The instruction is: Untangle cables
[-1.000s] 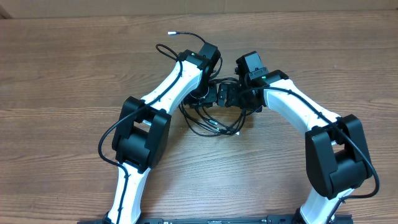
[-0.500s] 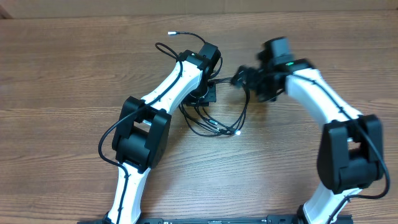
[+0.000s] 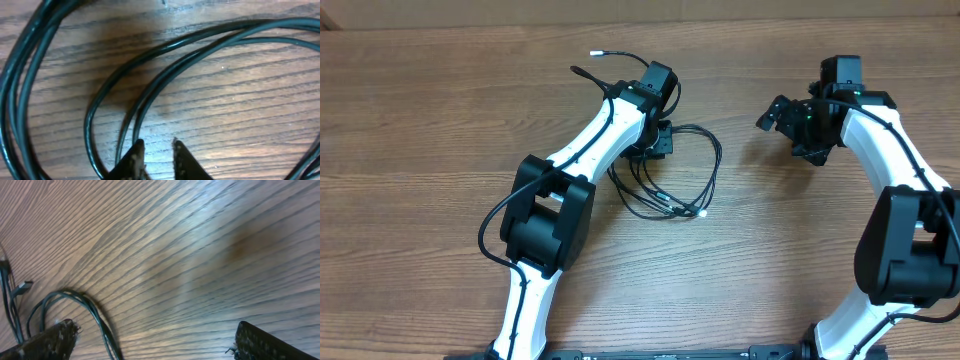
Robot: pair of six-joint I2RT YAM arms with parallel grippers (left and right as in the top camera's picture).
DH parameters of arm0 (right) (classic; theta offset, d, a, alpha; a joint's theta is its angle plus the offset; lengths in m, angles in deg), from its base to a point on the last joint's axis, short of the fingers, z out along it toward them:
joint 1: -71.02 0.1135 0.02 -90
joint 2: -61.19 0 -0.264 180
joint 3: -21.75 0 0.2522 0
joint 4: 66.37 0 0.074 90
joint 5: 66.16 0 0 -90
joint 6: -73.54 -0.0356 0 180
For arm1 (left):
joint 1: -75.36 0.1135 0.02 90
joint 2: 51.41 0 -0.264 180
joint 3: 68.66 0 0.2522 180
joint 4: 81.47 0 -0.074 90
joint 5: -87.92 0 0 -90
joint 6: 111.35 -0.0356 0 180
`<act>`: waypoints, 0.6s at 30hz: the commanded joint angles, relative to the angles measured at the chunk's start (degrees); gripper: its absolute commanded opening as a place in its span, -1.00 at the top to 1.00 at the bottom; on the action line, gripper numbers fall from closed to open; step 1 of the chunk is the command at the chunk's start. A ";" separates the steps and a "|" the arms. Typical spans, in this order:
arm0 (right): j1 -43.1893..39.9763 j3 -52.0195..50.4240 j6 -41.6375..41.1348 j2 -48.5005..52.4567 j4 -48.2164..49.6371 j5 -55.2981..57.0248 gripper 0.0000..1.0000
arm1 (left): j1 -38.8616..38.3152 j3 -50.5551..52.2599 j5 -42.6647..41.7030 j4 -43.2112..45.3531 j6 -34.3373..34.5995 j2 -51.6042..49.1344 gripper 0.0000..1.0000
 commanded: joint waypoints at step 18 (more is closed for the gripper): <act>0.07 0.92 0.00 -1.42 0.11 0.76 -1.00 | -0.74 10.86 1.36 3.52 2.34 1.84 0.92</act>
